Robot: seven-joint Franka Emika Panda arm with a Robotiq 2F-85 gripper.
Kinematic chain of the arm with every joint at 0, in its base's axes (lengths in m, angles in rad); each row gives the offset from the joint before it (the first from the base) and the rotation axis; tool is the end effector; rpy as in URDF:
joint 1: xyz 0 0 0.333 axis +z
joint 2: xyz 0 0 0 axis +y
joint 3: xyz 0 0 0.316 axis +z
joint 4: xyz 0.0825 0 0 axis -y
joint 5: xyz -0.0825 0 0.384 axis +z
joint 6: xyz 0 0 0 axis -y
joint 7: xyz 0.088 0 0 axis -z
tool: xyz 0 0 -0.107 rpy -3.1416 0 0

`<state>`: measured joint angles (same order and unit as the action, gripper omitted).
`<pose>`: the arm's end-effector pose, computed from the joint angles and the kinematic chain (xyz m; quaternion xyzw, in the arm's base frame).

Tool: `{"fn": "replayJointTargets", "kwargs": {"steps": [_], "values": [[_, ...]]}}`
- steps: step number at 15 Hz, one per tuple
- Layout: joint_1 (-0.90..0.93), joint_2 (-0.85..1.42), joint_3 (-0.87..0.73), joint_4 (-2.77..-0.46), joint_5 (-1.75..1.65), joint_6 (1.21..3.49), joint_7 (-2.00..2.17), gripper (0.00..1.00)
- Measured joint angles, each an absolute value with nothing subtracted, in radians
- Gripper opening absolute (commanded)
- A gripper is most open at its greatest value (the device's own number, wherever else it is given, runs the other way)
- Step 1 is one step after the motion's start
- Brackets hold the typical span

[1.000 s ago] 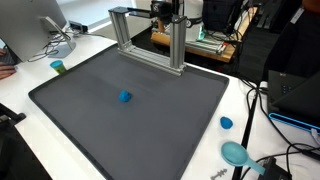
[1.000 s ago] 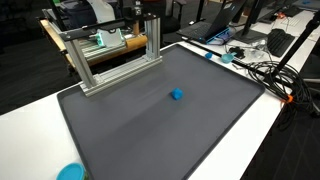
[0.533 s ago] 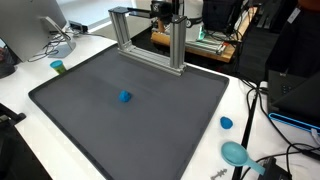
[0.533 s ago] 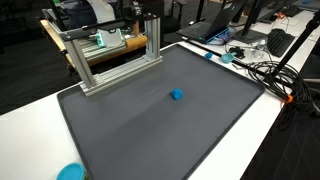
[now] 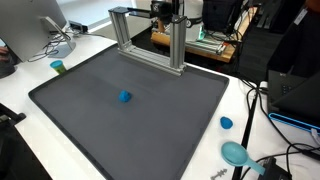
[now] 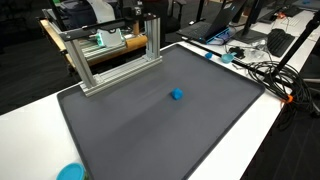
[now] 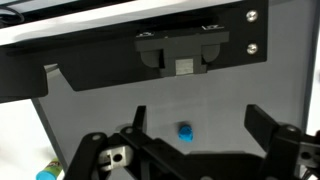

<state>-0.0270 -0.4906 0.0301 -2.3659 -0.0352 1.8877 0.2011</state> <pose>0.4043 -0.0003 0.5083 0.9952 -0.0952 0.0084 0.0231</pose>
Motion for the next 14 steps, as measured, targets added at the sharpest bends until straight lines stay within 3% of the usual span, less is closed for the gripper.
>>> {"fn": "replayJointTargets", "kwargs": {"steps": [14], "values": [[-0.029,-0.448,0.058,-2.459,-0.032,1.890,0.316,1.00]]}}
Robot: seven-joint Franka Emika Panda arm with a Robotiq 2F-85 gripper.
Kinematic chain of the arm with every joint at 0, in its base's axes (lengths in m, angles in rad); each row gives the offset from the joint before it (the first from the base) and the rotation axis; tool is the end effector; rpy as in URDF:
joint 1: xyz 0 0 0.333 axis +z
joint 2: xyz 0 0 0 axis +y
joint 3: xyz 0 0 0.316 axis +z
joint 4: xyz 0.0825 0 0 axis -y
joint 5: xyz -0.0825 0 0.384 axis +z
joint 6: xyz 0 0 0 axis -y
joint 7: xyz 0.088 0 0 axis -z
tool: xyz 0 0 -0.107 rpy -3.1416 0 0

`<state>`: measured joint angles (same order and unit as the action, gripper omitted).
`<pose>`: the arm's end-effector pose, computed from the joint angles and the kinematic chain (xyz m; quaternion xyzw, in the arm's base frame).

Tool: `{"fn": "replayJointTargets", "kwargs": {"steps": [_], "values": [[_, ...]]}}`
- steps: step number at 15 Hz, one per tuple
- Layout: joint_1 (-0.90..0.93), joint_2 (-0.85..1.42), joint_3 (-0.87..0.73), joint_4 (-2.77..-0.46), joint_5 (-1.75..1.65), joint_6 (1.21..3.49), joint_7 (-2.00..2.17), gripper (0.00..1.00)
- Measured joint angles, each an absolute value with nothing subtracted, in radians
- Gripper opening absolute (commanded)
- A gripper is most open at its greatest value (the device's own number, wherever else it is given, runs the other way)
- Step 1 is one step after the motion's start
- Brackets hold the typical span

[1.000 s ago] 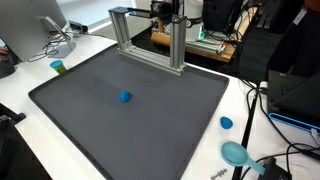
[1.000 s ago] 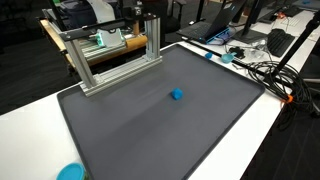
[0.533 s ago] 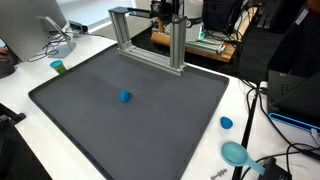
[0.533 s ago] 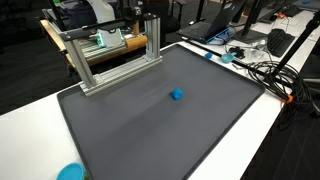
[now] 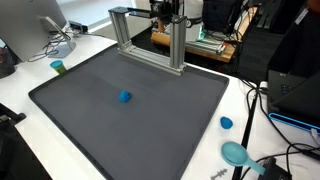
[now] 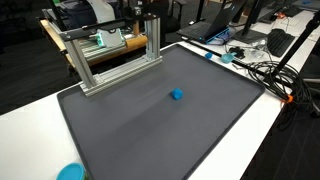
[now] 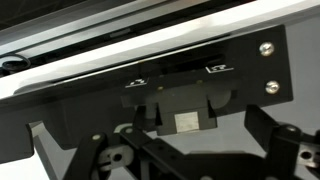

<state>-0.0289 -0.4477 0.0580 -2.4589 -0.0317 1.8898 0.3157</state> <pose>0.3945 0.0098 0.4474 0.9879 -0.1402 -0.0556 0.0372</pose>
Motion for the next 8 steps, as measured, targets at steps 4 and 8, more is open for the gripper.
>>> {"fn": "replayJointTargets", "kwargs": {"steps": [4,8], "values": [[-0.032,-0.448,0.053,-2.470,-0.032,1.896,0.314,1.00],[-0.034,-0.452,0.048,-2.505,-0.032,1.944,0.302,0.96]]}}
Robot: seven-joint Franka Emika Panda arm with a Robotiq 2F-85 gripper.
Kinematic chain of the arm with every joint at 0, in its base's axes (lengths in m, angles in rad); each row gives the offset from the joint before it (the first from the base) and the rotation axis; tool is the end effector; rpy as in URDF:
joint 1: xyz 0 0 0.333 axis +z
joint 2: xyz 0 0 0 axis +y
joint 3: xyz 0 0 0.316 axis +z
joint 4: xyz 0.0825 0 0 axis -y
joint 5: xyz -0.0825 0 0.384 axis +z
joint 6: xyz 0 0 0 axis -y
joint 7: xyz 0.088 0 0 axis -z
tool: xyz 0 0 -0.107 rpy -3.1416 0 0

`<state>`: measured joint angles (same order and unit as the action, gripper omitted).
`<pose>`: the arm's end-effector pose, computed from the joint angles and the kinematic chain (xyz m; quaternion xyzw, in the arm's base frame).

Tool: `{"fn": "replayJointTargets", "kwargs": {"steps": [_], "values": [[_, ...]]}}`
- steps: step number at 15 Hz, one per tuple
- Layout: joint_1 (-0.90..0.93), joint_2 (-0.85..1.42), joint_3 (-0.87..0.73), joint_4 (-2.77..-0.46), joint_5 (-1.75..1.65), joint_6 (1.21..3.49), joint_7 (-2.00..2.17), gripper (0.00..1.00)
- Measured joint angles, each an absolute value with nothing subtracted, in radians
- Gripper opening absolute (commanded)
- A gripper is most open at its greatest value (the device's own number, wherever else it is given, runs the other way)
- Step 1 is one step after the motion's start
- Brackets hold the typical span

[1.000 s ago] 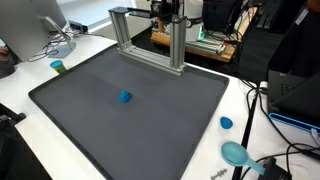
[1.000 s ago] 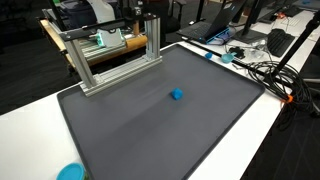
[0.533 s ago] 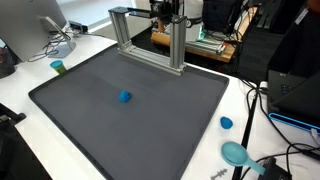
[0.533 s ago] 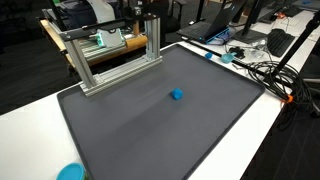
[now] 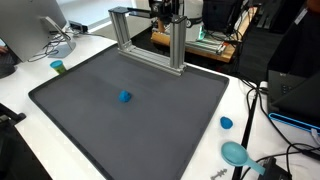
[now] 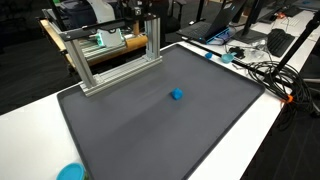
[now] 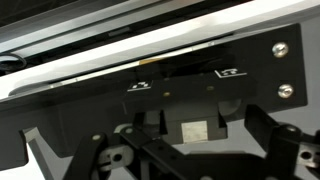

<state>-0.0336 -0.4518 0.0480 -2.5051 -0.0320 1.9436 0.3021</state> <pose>0.3905 0.0037 0.4321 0.9884 -0.1395 -0.0506 0.0333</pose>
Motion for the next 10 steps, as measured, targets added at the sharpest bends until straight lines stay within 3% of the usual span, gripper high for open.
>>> {"fn": "replayJointTargets", "kwargs": {"steps": [2,4,5,6,10], "values": [[-0.034,-0.454,0.046,-2.524,-0.032,1.967,0.298,0.87],[-0.034,-0.456,0.046,-2.541,-0.031,1.980,0.287,0.70],[-0.033,-0.461,0.045,-2.543,-0.028,1.985,0.276,0.68],[-0.033,-0.469,0.044,-2.544,-0.027,1.986,0.264,0.68],[-0.033,-0.510,0.034,-2.569,-0.026,1.988,0.217,0.90]]}}
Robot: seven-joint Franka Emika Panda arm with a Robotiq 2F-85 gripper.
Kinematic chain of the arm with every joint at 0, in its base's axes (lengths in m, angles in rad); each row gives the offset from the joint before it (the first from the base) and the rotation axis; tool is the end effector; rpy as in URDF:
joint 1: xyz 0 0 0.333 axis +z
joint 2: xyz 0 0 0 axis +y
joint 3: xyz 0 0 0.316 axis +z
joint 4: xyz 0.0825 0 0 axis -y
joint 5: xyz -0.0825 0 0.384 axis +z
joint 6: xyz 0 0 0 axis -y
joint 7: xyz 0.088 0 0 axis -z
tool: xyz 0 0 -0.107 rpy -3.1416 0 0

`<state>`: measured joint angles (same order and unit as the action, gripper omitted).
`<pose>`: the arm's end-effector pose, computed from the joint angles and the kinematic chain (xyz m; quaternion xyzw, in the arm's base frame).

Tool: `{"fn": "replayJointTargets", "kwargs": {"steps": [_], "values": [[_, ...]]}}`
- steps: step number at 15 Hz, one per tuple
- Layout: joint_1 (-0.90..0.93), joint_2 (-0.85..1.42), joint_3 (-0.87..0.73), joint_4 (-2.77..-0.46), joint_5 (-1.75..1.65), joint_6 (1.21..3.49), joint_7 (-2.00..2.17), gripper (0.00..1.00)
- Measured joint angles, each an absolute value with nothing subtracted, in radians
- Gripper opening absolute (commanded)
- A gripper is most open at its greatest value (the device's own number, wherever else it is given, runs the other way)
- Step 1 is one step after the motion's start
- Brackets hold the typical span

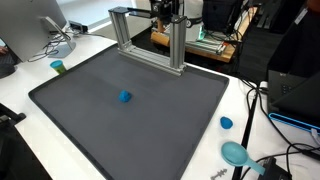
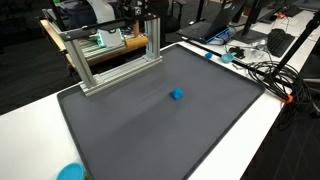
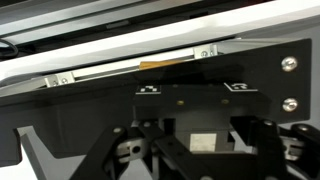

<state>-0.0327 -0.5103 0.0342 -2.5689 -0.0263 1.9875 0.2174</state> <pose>0.3757 -0.0011 0.4289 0.9937 -0.1044 -0.0333 0.0239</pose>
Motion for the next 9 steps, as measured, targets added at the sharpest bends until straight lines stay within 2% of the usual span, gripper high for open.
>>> {"fn": "replayJointTargets", "kwargs": {"steps": [2,3,4,9], "values": [[-0.033,-0.529,0.030,-2.582,-0.024,1.990,0.196,0.87],[-0.032,-0.536,0.028,-2.588,-0.023,1.993,0.185,0.72],[-0.032,-0.542,0.026,-2.593,-0.021,1.996,0.177,0.61],[-0.032,-0.558,0.024,-2.609,-0.019,2.026,0.175,0.26]]}}
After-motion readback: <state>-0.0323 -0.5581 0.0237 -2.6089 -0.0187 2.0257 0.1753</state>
